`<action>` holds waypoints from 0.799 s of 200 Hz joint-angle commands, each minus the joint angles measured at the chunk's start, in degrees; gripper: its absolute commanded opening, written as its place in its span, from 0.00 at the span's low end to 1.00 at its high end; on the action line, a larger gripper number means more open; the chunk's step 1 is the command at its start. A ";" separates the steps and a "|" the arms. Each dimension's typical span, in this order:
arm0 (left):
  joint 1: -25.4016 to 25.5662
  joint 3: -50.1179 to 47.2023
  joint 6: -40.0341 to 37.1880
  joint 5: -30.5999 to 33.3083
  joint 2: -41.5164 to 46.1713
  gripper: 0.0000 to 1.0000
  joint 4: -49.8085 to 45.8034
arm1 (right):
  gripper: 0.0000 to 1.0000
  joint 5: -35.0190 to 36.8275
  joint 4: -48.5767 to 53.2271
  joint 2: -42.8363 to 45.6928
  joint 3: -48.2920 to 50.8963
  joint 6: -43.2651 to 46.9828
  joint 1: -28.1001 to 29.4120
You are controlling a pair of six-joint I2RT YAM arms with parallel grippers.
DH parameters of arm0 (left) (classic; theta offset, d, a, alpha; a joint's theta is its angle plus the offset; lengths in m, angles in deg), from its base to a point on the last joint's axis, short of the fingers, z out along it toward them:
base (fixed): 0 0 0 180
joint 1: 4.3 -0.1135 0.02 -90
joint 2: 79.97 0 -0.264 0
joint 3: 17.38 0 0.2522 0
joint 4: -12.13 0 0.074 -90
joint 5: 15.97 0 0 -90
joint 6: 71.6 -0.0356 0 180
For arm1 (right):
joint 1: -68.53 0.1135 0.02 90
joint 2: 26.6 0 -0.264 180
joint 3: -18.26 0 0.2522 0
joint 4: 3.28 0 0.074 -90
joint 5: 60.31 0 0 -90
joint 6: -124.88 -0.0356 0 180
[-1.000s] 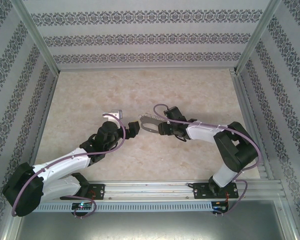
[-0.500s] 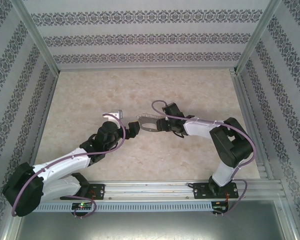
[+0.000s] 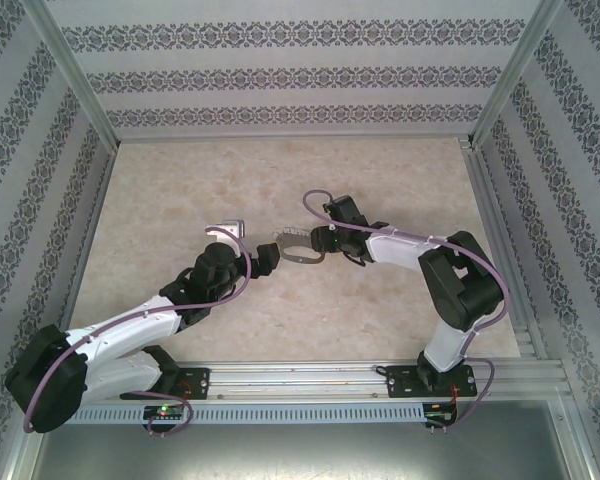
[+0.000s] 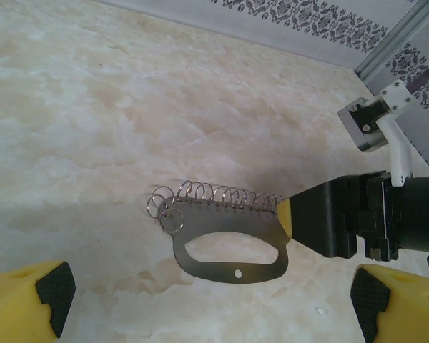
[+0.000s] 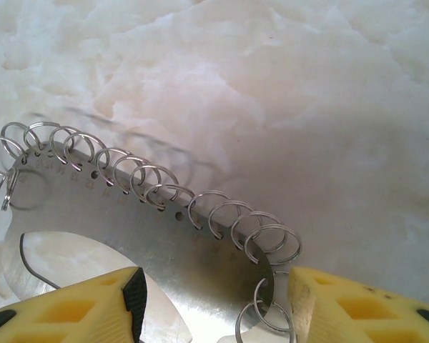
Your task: Put the keys on the keyring
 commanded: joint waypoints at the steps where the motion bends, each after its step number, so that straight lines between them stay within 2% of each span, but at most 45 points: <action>1: 0.57 -0.53 0.40 -0.15 0.73 1.00 -0.21 | 0.56 -0.67 1.24 3.35 2.49 0.41 -0.77; 69: 0.57 -0.72 0.57 -0.22 1.02 1.00 0.35 | 0.56 -0.39 -0.30 4.55 7.90 -0.88 -0.86; 160: 0.56 -0.63 0.41 0.02 0.98 1.00 0.29 | 0.55 -2.08 -0.75 -0.21 3.15 -0.98 -0.76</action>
